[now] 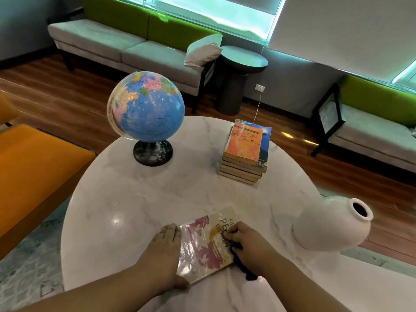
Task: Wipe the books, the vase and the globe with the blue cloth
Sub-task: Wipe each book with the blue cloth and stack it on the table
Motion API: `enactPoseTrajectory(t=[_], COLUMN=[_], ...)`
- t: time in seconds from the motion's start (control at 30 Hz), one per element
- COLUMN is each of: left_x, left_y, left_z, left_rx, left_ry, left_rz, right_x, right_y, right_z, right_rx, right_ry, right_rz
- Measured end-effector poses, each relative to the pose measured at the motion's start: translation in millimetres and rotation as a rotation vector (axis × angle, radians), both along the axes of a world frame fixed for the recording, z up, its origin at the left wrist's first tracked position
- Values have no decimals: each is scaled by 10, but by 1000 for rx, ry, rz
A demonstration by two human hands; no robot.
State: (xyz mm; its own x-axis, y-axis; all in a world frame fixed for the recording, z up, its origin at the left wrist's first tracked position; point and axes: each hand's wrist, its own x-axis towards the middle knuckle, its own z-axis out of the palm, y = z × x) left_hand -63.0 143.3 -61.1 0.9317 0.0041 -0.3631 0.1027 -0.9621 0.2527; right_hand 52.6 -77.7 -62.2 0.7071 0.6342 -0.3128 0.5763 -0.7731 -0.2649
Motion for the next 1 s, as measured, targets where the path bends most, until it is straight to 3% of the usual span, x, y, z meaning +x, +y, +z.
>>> enactPoseTrajectory(t=[0.17, 0.33, 0.47, 0.63, 0.8, 0.93, 1.0], left_x=[5, -4, 4, 2, 14, 12, 11], left_y=[3, 1, -2, 2, 1, -3, 1], left_z=[-1, -8, -6, -7, -2, -8, -9], left_rx=[-2, -7, -6, -4, 7, 17, 14], left_ry=[2, -3, -6, -7, 3, 8, 10], left_rz=[3, 3, 2, -2, -9, -17, -16], right_x=[55, -139, -73, -237, -144, -348, -305], right_y=[-2, 13, -40, 12, 59, 122, 73], right_z=[0, -40, -89, -32, 31, -14, 9], right_rx=[76, 57, 169, 126, 193, 197, 207], right_ry=[-71, -57, -20, 10, 26, 59, 75], right_rz=[-134, 31, -253, -2, -219, -41, -70])
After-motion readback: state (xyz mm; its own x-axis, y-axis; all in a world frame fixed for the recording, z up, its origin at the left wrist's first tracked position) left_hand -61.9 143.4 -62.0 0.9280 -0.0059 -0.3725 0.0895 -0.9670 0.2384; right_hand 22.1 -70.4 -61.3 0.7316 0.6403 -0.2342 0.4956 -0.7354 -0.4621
